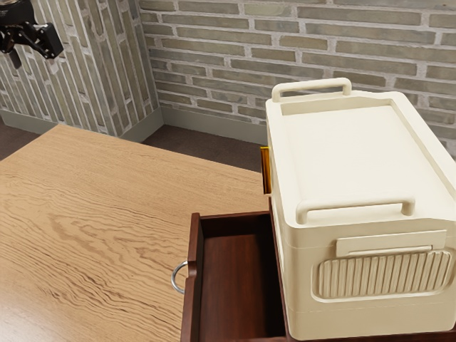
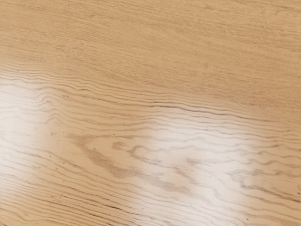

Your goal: Push the drawer handle with one arm to close the drawer

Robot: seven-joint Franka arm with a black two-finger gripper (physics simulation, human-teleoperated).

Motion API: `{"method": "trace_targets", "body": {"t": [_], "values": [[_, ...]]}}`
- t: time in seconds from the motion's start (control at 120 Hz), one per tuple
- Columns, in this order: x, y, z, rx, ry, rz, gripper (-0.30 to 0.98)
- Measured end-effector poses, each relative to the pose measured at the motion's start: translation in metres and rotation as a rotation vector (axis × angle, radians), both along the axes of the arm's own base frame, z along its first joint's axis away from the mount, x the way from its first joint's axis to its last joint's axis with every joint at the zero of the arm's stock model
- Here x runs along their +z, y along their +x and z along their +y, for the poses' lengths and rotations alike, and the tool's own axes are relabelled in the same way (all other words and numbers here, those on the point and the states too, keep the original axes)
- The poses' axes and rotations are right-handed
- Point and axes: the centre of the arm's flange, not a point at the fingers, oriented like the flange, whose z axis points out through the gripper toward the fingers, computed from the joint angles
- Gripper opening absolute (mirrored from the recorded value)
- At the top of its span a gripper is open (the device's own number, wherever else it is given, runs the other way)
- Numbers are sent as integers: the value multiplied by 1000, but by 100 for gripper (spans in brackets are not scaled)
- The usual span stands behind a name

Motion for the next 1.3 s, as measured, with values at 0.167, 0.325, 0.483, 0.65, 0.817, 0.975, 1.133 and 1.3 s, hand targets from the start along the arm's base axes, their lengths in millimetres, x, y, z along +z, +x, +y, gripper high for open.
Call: {"method": "trace_targets", "body": {"t": [0.167, 0.325, 0.483, 0.65, 0.817, 0.975, 1.133, 1.3], "values": [[1, -1, 2, -1, -1, -2, 67], [97, -47, -11, -51, -1, -209, 67], [114, -58, -32, -103, -11, -232, 67], [104, -53, -51, -145, -21, -195, 67], [51, -145, -67, -248, -140, -95, 67], [-108, -218, -83, -191, -181, 75, 67], [-217, -234, -85, -146, -203, 128, 67], [-256, -245, -83, -92, -179, 131, 67]]}}
